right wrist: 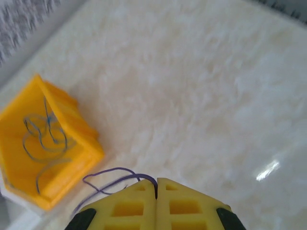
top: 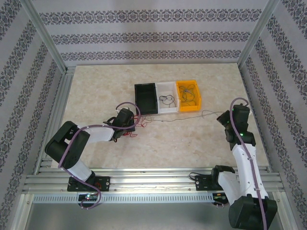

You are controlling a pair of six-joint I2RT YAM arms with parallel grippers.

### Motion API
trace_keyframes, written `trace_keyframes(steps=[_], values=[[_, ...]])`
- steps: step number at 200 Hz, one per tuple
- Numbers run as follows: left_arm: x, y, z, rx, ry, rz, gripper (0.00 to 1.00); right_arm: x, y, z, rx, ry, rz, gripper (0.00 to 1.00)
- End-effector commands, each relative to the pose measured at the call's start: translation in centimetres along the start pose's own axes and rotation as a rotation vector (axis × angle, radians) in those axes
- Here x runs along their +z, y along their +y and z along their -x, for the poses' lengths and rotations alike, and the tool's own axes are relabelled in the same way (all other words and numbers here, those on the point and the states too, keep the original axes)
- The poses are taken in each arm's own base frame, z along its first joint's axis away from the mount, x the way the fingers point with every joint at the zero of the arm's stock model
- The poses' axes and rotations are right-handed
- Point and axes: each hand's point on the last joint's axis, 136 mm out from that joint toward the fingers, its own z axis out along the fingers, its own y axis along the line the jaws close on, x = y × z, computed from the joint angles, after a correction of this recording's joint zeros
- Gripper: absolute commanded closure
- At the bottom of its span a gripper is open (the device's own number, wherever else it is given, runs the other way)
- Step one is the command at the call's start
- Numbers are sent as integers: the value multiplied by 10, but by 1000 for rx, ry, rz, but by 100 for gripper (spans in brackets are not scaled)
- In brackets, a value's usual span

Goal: Untangle the cables

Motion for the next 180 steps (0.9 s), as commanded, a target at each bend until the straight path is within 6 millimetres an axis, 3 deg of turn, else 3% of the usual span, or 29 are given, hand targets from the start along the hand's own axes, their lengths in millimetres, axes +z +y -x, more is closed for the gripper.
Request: trace_keyframes(steps=[1, 22, 37, 59, 86, 102, 119, 154, 180], values=[[-3, 83, -48, -9, 139, 343, 100, -12, -23, 21, 32, -48, -124, 100], [-4, 87, -50, -8, 149, 370, 100, -15, -34, 27, 69, -62, -149, 100], [-1, 80, -52, 17, 168, 332, 100, -15, -26, 28, 74, -57, -94, 100], [9, 46, -54, 84, 197, 142, 100, -15, 2, 26, 48, -29, 44, 100], [5, -10, -61, 223, 204, -115, 100, -35, 33, 38, -24, -90, 136, 100], [-3, -40, -68, 303, 211, -247, 100, -52, 56, 48, -64, -136, 200, 100], [-7, -58, -73, 339, 208, -321, 100, -72, 86, 57, -106, -172, 292, 100], [-8, -62, -69, 350, 186, -322, 100, -112, 156, 71, -198, -217, 507, 100], [-8, -64, -64, 342, 162, -326, 100, -129, 207, 72, -305, -251, 589, 100]])
